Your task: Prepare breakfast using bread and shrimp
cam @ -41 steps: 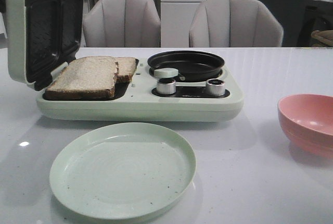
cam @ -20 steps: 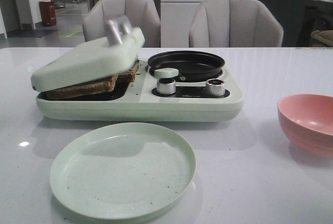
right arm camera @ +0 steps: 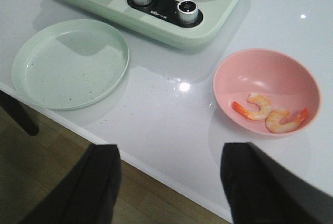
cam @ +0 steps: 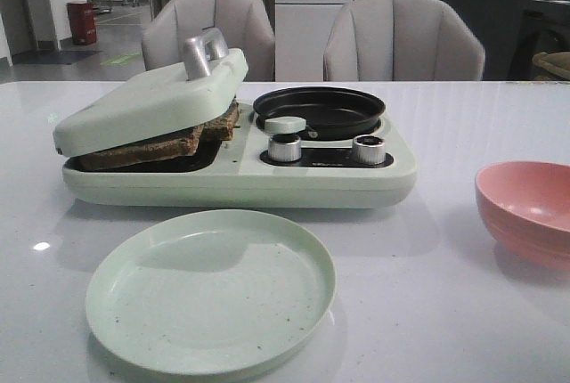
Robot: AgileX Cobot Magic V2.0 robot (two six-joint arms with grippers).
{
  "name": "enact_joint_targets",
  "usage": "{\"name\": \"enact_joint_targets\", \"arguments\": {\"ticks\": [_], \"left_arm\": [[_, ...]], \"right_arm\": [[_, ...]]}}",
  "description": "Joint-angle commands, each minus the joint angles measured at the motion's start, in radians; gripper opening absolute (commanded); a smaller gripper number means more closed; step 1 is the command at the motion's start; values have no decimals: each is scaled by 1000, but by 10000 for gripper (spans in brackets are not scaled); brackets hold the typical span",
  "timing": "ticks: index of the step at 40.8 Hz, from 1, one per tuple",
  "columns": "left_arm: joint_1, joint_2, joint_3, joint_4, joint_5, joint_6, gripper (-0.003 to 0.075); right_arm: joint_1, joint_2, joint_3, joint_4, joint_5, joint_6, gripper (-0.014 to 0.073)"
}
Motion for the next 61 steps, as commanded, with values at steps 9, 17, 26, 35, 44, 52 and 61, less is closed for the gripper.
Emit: {"name": "enact_joint_targets", "arguments": {"ticks": [9,17,26,35,44,52,61], "left_arm": [[-39,-201,80,-17,-76,0,98],[-39,-219,81,-17,-72,0,98],[-39,-219,81,-17,-72,0,98],[-39,-219,81,-17,-72,0,98],[-39,-219,81,-17,-72,0,98],[-39,-219,81,-17,-72,0,98],[-39,-219,81,-17,-72,0,98]], "right_arm": [[-1,4,-26,-7,-69,-6,514],[-1,4,-26,-7,-69,-6,514],[-1,4,-26,-7,-74,-6,514],[-1,7,-26,-1,-45,-6,514],[-1,75,-28,-41,44,1,514],[-1,233,-80,-184,142,121,514],[-36,380,-163,-201,145,121,517]]}}
